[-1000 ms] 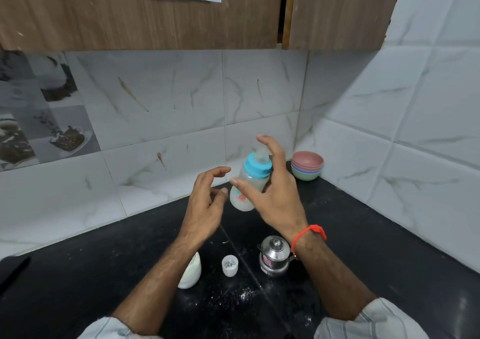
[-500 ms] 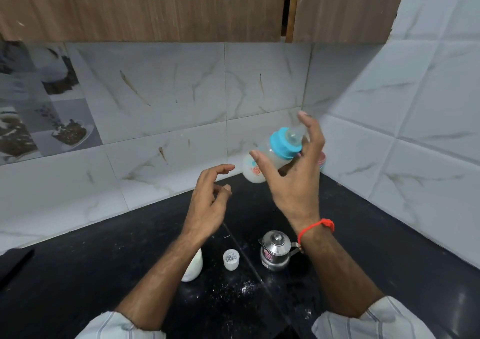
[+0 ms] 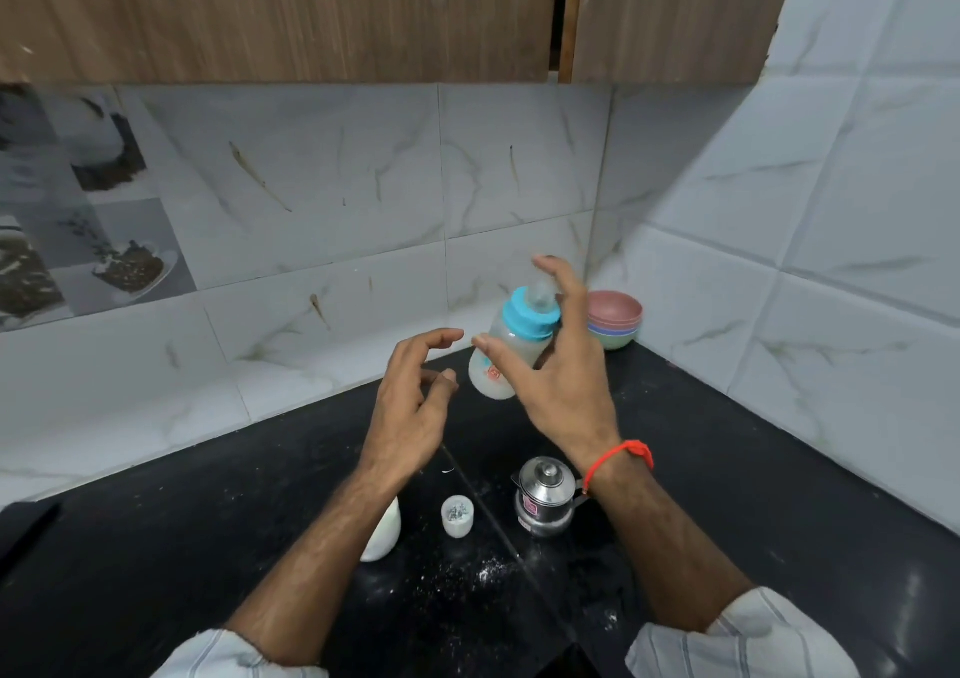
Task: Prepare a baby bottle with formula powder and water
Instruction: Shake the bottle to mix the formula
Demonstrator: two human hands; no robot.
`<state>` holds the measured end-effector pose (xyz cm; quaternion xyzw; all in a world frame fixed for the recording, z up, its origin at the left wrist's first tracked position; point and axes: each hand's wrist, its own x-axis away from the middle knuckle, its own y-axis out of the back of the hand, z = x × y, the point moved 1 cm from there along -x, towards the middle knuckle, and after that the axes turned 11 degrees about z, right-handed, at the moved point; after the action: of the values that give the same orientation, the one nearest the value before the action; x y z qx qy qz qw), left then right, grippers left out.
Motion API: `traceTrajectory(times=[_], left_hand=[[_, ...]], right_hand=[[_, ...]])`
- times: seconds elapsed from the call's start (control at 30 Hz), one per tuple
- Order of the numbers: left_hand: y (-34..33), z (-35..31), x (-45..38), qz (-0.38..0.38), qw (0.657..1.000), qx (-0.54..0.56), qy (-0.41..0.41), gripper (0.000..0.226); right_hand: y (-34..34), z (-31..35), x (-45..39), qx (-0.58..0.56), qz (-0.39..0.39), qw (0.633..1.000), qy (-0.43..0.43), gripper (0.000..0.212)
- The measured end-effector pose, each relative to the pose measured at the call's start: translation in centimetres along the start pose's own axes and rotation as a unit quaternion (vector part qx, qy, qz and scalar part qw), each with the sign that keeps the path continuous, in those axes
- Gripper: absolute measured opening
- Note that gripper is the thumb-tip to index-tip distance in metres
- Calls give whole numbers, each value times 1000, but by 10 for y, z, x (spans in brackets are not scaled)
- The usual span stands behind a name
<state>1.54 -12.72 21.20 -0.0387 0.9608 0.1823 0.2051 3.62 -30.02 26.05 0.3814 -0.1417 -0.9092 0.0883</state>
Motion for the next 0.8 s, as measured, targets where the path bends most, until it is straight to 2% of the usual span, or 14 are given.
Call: traceTrajectory(times=[0.1, 0.13, 0.17, 0.23, 0.27, 0.3, 0.4, 0.43, 0.53, 0.57, 0.67, 0.73, 0.77, 0.8], left_hand=[[-1, 0, 1, 2, 1000, 0, 3, 45], [-1, 0, 2, 4, 1000, -2, 4, 45], [-1, 0, 2, 4, 1000, -2, 3, 45], [0, 0, 2, 2, 1000, 0, 2, 44], [0, 0, 2, 3, 1000, 1, 4, 44], [0, 0, 2, 3, 1000, 2, 2, 43], [-1, 0, 3, 1, 1000, 5, -2, 43], [-2, 0, 3, 4, 1000, 5, -1, 43], [-2, -1, 3, 7, 1000, 6, -2, 43], [-2, -1, 3, 6, 1000, 6, -2, 43], [-1, 1, 4, 0, 1000, 10, -4, 46], [-3, 2, 4, 5, 1000, 7, 4, 46], [-3, 1, 4, 6, 1000, 7, 3, 46], [-4, 1, 4, 5, 1000, 8, 0, 46]], right_hand=[[3, 7, -4, -3, -108, 991, 81, 84], [4, 6, -4, 8, -117, 989, 95, 84], [4, 5, -4, 15, -97, 992, 84, 81], [0, 3, -1, 20, 18, 1000, 9, 79], [-2, 2, 2, 20, 48, 999, -14, 82], [-3, 3, 4, 11, 37, 999, -15, 83], [-4, 4, 5, -21, -77, 996, 48, 84], [-3, 2, 5, -13, -79, 995, 57, 84], [-6, 1, 6, 18, 58, 998, -2, 82], [-5, 3, 7, 17, 58, 998, -5, 82], [-2, 9, 2, -49, -100, 992, 54, 85], [0, 8, 1, -71, -146, 984, 73, 84], [0, 7, 0, -51, -119, 990, 61, 83], [-1, 5, 1, -15, -55, 998, 36, 81]])
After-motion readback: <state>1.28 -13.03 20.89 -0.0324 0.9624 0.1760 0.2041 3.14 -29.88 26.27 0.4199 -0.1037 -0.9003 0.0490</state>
